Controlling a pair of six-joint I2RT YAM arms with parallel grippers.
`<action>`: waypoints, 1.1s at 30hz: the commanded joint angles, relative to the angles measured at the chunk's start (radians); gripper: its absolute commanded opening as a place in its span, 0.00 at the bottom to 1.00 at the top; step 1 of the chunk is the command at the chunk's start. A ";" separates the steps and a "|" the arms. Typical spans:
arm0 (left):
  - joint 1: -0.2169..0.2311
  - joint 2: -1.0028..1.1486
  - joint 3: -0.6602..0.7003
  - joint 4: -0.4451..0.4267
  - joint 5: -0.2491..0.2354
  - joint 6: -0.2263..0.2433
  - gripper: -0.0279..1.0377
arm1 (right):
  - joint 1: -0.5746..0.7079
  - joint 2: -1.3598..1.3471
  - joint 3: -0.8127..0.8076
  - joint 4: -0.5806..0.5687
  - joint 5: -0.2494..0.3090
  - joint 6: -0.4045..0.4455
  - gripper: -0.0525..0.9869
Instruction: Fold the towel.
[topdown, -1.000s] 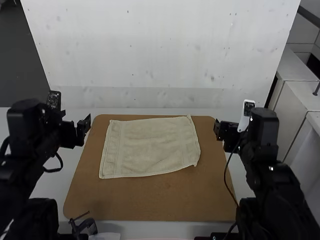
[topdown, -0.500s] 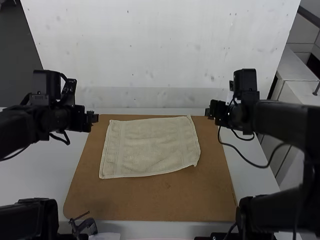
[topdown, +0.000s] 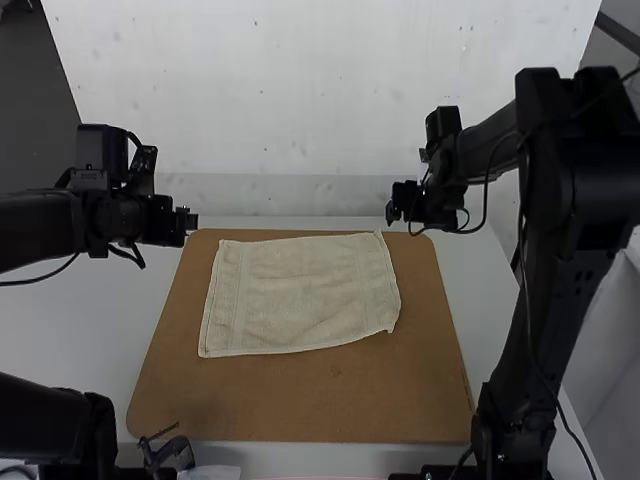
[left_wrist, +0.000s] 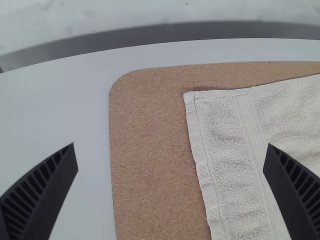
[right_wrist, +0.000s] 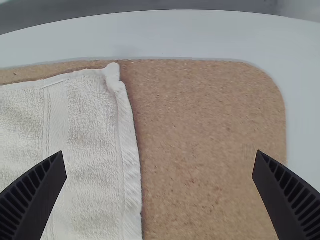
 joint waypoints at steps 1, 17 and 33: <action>0.015 0.018 0.031 0.025 0.002 0.012 0.92 | 0.057 0.085 0.099 -0.005 0.030 -0.016 0.98; 0.032 0.038 -0.001 0.065 0.008 0.012 0.92 | 0.158 0.401 0.329 -0.021 0.216 0.048 0.97; 0.018 0.176 0.030 0.076 0.007 0.012 0.93 | 0.197 0.575 0.454 -0.231 0.261 0.096 0.06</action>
